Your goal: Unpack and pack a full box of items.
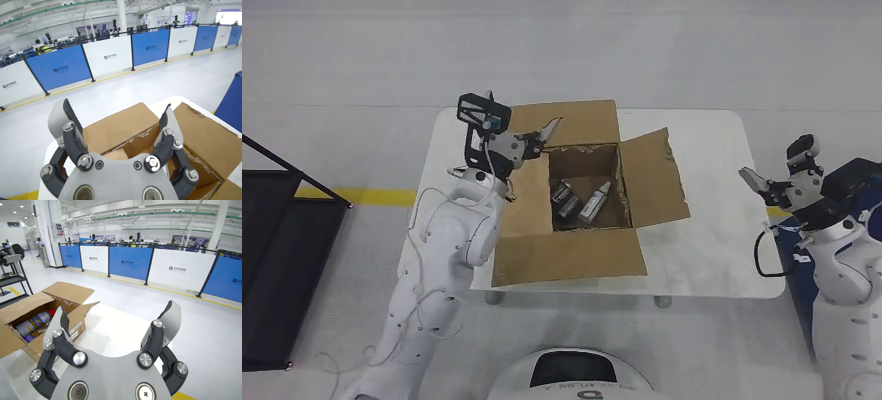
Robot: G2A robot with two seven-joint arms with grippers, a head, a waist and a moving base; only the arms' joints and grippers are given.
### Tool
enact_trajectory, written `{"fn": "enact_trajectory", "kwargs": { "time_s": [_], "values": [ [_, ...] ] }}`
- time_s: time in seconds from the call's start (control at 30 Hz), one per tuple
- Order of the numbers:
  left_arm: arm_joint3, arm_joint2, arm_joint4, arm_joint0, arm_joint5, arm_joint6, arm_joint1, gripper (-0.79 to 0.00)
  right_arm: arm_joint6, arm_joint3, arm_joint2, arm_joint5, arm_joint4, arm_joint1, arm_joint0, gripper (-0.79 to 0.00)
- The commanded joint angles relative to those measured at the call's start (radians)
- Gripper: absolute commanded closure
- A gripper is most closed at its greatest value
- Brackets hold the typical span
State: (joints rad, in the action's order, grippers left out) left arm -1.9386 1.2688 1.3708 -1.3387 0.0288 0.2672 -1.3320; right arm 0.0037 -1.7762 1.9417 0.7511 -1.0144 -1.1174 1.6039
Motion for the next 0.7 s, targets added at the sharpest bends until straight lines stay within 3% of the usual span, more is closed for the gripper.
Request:
{"fn": "enact_trajectory", "kwargs": {
  "time_s": [0.0, 0.13, 0.3, 0.47, 0.57, 0.67],
  "values": [
    [-0.024, 0.102, -0.028, -0.051, -0.031, -0.003, 0.01, -0.785, 0.058, -0.028, -0.044, -0.027, 0.014, 0.0, -0.032, -0.785],
    [-0.036, 0.261, -0.097, -0.115, -0.09, -0.003, 0.026, -0.785, 0.152, -0.076, -0.132, -0.084, 0.056, -0.002, -0.083, -0.785],
    [0.023, 0.405, -0.18, -0.152, -0.157, -0.024, 0.039, -0.785, 0.16, -0.078, -0.138, -0.092, 0.06, -0.002, -0.087, -0.785],
    [0.053, 0.428, -0.212, -0.16, -0.176, -0.04, 0.041, -0.785, 0.175, -0.082, -0.143, -0.097, 0.041, -0.002, -0.088, -0.785],
    [0.053, 0.428, -0.212, -0.16, -0.176, -0.04, 0.041, -0.785, 0.254, -0.176, -0.269, -0.08, -0.079, -0.002, -0.127, -0.785],
    [0.053, 0.428, -0.212, -0.16, -0.176, -0.04, 0.041, -0.785, 0.319, -0.173, -0.432, -0.051, -0.174, -0.007, -0.22, -0.785]
  ]
}}
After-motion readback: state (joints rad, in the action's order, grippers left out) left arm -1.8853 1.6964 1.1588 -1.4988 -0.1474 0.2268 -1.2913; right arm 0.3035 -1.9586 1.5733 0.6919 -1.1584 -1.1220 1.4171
